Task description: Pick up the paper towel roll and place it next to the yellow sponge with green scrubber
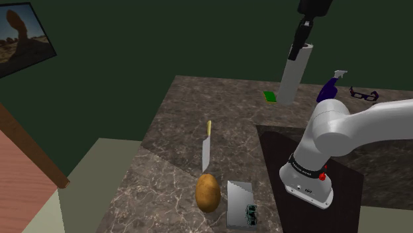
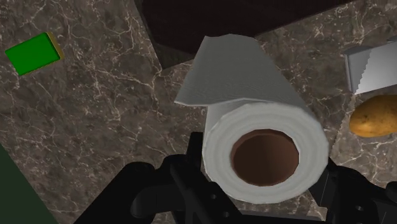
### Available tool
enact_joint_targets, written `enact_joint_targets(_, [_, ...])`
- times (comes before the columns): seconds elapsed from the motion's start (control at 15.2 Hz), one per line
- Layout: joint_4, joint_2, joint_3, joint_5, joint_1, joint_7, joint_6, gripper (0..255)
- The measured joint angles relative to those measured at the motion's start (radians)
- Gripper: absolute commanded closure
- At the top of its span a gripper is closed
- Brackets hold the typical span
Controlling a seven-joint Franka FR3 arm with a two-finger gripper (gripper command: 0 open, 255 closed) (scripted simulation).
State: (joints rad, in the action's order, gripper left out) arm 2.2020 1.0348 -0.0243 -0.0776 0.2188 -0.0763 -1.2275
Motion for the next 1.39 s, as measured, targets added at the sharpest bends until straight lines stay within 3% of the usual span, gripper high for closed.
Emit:
enact_joint_targets(0.66, [-0.057,-0.053,-0.258,-0.212,-0.002,-0.228,-0.036,255])
enact_joint_targets(1.39, [-0.238,-0.209,-0.549,-0.372,0.044,-0.474,-0.105,255])
